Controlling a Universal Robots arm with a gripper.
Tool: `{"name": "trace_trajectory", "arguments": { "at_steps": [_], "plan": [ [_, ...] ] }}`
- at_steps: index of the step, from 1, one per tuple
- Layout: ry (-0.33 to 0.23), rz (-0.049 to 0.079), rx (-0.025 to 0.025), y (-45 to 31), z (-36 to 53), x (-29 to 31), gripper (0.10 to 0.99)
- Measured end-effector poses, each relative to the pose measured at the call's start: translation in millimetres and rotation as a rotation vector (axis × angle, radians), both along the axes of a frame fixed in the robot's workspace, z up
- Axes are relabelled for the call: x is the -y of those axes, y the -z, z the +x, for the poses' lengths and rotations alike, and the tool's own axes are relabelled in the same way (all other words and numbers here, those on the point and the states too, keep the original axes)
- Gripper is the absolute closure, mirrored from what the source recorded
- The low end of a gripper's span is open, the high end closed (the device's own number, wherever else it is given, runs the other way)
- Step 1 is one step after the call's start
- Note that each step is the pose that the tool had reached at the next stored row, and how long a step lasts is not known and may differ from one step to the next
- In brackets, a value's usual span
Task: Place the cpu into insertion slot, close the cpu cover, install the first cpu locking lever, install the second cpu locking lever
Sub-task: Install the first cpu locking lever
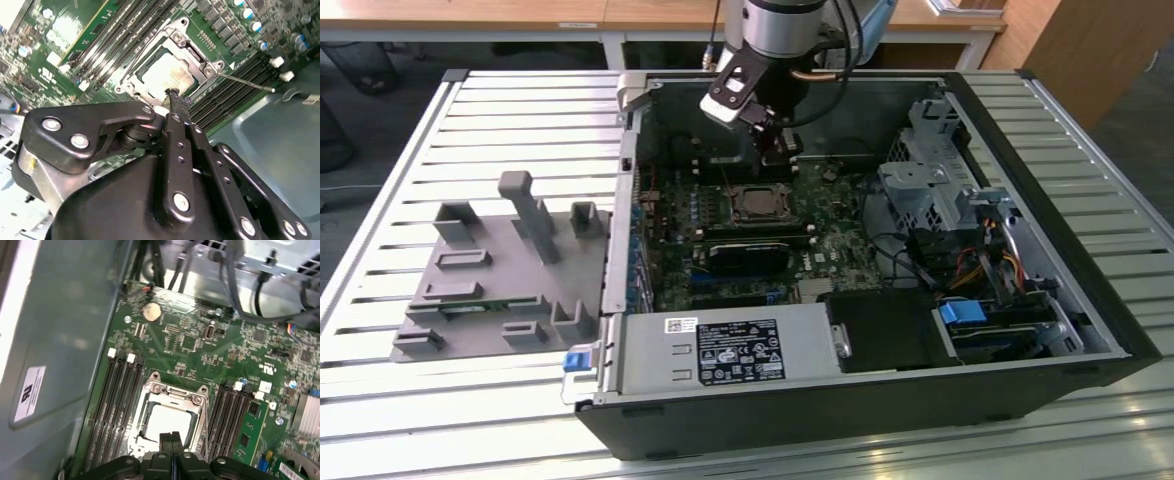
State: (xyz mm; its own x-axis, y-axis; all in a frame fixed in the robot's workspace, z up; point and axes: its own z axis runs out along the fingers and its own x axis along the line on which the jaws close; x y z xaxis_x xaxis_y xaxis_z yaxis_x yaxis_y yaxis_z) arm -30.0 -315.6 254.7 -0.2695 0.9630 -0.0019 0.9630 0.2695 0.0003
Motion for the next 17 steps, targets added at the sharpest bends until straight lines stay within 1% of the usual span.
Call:
{"name": "trace_trajectory", "arguments": {
  "at_steps": [5,10,12,17],
  "plan": [
    [-0.083,0.0,0.0,0.0,0.0,0.0,0.98],
    [-0.1,0.0,0.0,0.0,0.0,0.0,0.98],
    [-0.118,0.0,0.0,0.0,0.0,0.0,0.98],
    [-0.206,0.0,0.0,0.1,0.0,0.0,0.98]
  ]
}}
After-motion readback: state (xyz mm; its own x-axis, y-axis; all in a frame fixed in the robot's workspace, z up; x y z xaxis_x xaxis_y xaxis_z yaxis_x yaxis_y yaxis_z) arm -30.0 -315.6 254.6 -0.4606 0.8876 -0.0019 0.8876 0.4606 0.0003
